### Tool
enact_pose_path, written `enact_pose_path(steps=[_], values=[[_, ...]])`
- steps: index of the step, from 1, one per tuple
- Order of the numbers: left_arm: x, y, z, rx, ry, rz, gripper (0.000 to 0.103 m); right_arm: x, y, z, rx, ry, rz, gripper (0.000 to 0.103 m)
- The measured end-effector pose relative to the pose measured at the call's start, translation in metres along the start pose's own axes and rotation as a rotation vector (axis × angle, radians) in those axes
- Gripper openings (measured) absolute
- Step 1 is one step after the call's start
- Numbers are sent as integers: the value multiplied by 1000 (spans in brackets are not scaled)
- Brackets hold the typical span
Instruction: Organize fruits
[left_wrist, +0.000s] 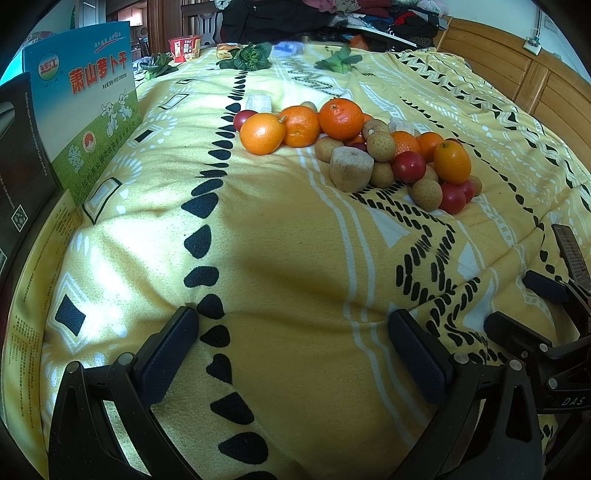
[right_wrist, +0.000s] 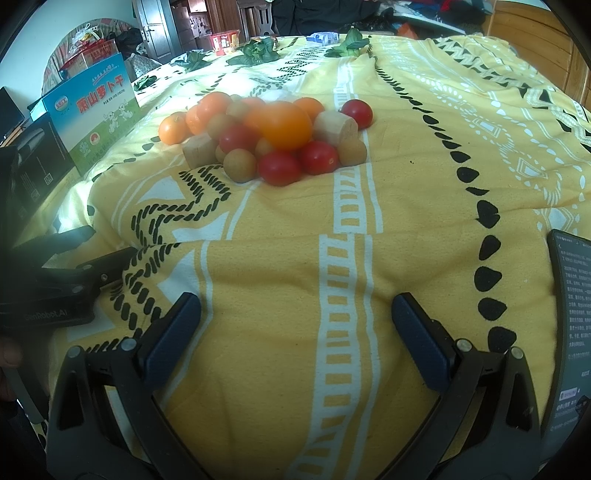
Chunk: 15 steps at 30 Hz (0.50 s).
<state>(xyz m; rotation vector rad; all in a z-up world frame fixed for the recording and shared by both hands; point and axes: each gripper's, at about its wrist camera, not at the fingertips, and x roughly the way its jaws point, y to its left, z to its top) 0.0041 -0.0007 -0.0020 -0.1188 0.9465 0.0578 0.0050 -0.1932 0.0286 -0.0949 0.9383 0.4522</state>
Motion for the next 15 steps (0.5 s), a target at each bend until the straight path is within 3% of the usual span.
enact_pose_path(steps=[15], values=[[-1, -2, 0, -2, -2, -3, 103, 1, -2, -2, -2, 2, -3, 103]])
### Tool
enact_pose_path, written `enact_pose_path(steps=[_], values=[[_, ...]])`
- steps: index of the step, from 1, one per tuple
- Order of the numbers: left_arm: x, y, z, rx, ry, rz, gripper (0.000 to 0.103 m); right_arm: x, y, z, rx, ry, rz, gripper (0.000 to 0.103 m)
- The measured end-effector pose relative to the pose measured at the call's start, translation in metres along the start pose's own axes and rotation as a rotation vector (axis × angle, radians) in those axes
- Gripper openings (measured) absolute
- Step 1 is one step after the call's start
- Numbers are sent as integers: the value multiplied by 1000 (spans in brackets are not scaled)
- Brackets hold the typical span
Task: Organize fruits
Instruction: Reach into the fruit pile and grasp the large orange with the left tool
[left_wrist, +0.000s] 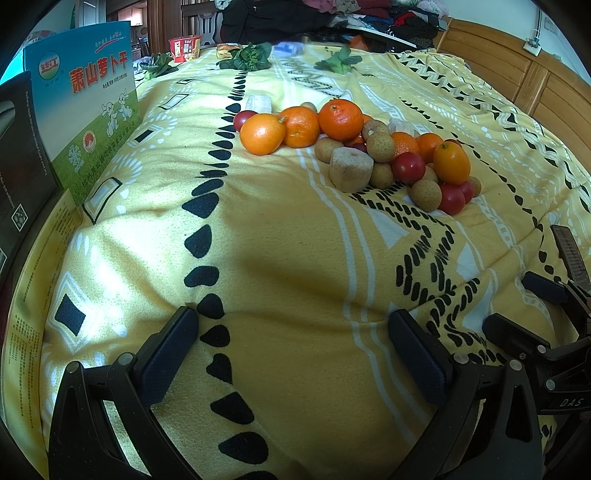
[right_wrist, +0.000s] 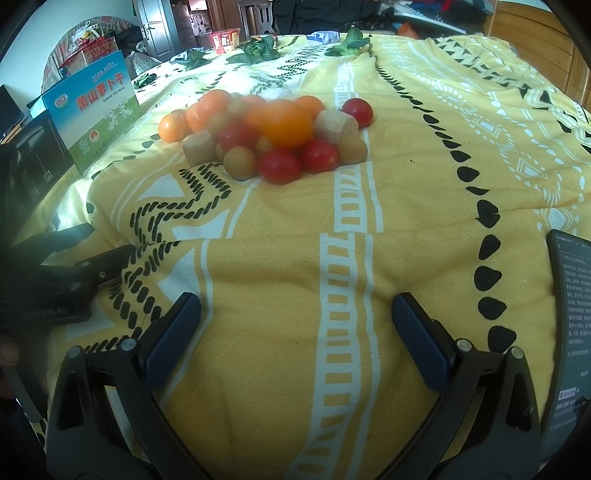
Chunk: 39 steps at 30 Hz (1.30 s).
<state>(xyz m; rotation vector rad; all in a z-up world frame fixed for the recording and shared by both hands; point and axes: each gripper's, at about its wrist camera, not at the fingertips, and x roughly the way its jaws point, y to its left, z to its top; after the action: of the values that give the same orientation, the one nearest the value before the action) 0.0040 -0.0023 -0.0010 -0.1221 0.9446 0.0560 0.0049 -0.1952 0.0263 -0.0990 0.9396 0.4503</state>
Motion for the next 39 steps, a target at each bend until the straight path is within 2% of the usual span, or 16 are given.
enact_pose_path(steps=[11, 17, 21, 23, 24, 26, 27, 29, 31, 39], values=[[-1, 0, 0, 0, 0, 1, 103, 0, 0, 0, -1, 1, -1, 103], [-6, -8, -2, 26, 1, 40, 103, 0, 0, 0, -1, 1, 0, 103], [-13, 2, 7, -25, 31, -23, 102, 0, 0, 0, 1, 1, 2, 103], [-22, 13, 21, -100, -21, -111, 97, 0, 0, -1, 1, 0, 3, 103], [-27, 20, 34, -138, -61, -120, 95, 0, 1, -1, 1, 0, 3, 103], [-28, 26, 57, -156, -91, -80, 84, 0, 1, -1, 1, 0, 3, 103], [-24, 28, 65, -161, -85, -80, 82, 0, 1, -1, 1, 0, 4, 103], [-7, 31, 84, -167, -51, -99, 68, 0, 1, -1, 0, 1, 3, 103], [10, 32, 100, -158, -38, -78, 62, 0, 2, 0, 0, 1, 3, 103], [49, 31, 119, -127, -16, -39, 60, -1, 3, -1, -1, 5, 0, 103]])
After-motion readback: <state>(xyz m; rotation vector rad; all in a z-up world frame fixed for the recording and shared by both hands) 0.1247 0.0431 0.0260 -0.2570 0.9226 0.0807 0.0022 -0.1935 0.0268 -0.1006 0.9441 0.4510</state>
